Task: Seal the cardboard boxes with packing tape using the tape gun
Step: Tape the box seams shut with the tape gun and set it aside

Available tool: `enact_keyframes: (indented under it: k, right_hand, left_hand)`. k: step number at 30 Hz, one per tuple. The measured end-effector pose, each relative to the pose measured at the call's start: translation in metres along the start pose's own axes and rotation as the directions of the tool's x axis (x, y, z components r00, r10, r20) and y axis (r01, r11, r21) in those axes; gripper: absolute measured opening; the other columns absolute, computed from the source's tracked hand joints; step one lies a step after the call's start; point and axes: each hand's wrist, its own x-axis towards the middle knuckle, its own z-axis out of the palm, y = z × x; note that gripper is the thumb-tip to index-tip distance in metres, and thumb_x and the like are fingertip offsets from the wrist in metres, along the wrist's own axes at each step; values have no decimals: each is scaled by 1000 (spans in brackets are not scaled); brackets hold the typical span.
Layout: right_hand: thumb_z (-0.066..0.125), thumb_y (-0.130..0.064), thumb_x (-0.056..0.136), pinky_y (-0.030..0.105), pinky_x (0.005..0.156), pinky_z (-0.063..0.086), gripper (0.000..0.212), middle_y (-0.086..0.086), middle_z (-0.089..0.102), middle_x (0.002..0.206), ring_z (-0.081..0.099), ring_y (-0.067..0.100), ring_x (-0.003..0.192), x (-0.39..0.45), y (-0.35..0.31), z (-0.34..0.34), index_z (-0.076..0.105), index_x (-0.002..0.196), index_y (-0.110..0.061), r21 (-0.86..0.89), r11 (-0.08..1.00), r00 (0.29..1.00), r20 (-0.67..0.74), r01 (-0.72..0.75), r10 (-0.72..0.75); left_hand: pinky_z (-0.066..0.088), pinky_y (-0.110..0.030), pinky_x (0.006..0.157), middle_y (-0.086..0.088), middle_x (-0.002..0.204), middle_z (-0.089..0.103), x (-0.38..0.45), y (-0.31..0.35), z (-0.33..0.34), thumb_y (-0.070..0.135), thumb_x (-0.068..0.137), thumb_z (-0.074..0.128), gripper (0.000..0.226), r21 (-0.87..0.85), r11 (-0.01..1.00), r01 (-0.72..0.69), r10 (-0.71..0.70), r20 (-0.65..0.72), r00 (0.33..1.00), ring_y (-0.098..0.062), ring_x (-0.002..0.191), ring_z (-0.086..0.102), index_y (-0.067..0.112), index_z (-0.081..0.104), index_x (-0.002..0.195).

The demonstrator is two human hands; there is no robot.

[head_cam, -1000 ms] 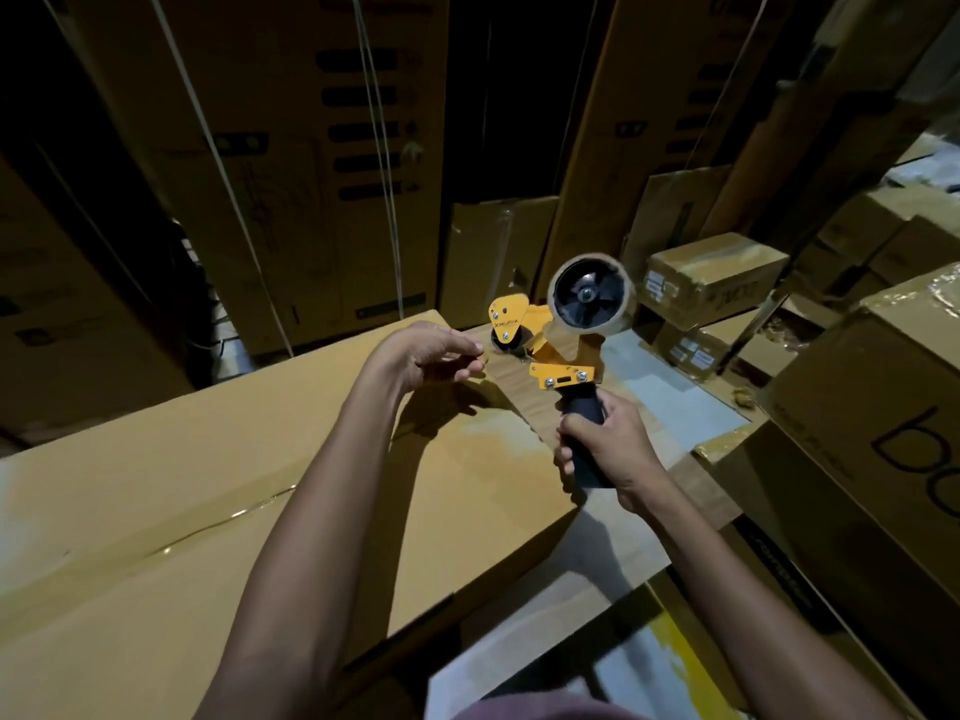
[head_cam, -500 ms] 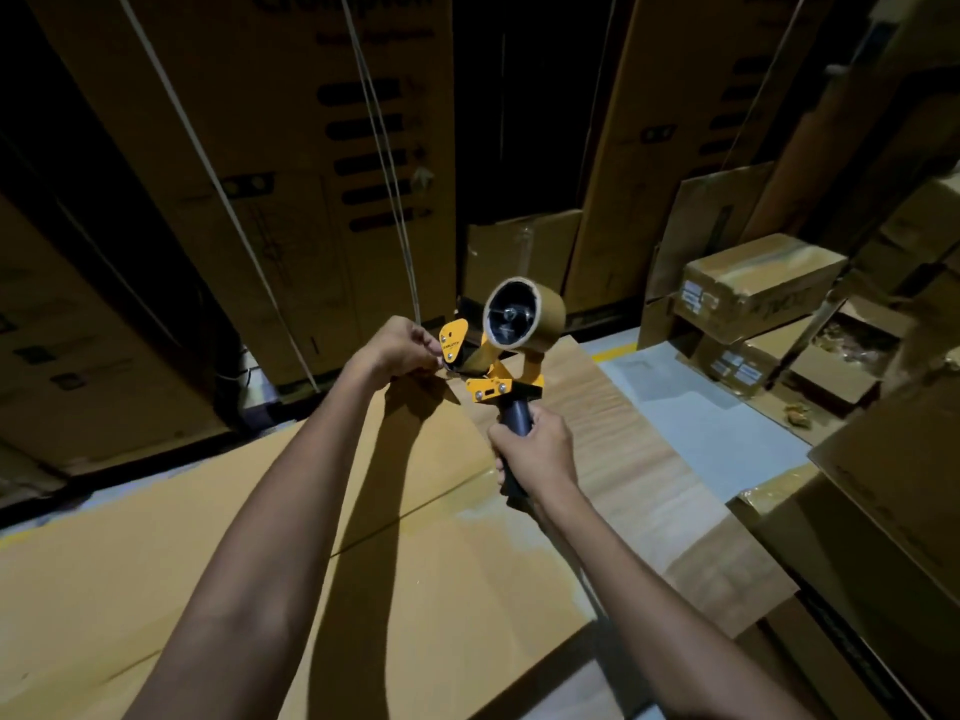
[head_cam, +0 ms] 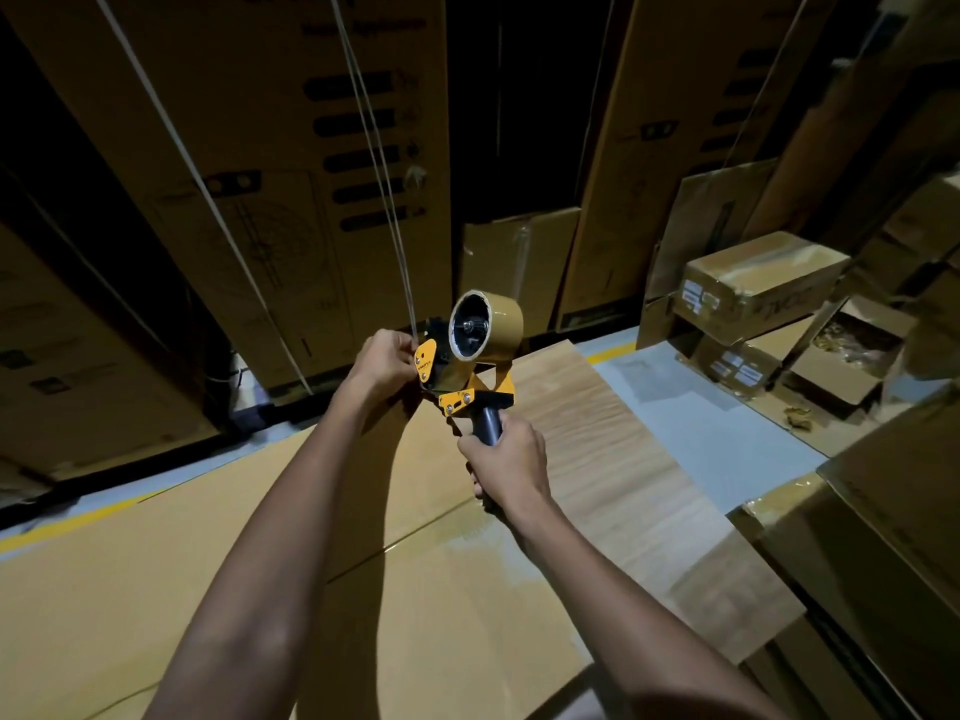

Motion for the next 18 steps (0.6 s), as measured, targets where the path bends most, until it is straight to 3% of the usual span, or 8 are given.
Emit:
enact_keyframes:
  k: [4, 12, 15, 18]
  right_hand:
    - [64, -40, 71, 54, 56, 62, 19, 5, 70, 68, 70, 21, 50, 1, -2, 2, 58, 82, -25, -31, 999, 1000, -1, -8, 8]
    - [69, -30, 83, 47, 53, 62, 15, 10, 70, 75, 68, 19, 48, -2, -4, 0, 59, 89, -20, -67, 998, 1000, -6, 3, -3]
    - [68, -34, 82, 46, 53, 62, 17, 9, 71, 76, 71, 23, 54, -2, -4, 1, 59, 90, -22, -95, 995, 1000, -8, 22, -22]
    - [63, -48, 73, 49, 61, 63, 27, 6, 70, 74, 72, 26, 61, -1, -3, 4, 58, 89, -26, -108, 993, 999, -7, 37, -38]
  left_hand:
    - [62, -41, 76, -14, 85, 74, 2, -7, 3, -8, 87, 68, 13, -10, 1000, -13, 13, 1, 1000, -23, 80, 73, 5, 68, 88]
    - [62, -37, 78, -7, 95, 76, 2, -10, 10, 0, 88, 73, 28, -36, 999, -4, 3, -16, 1000, -18, 87, 73, 6, 70, 115]
    - [57, -40, 88, -1, 107, 72, 1, -21, 13, 12, 87, 78, 20, -62, 997, 36, -41, -75, 996, -15, 100, 67, 16, 70, 105]
    - [59, -45, 79, 3, 91, 73, -5, -33, 20, 29, 86, 79, 12, -99, 988, 121, -136, -163, 977, -18, 88, 69, 24, 68, 91]
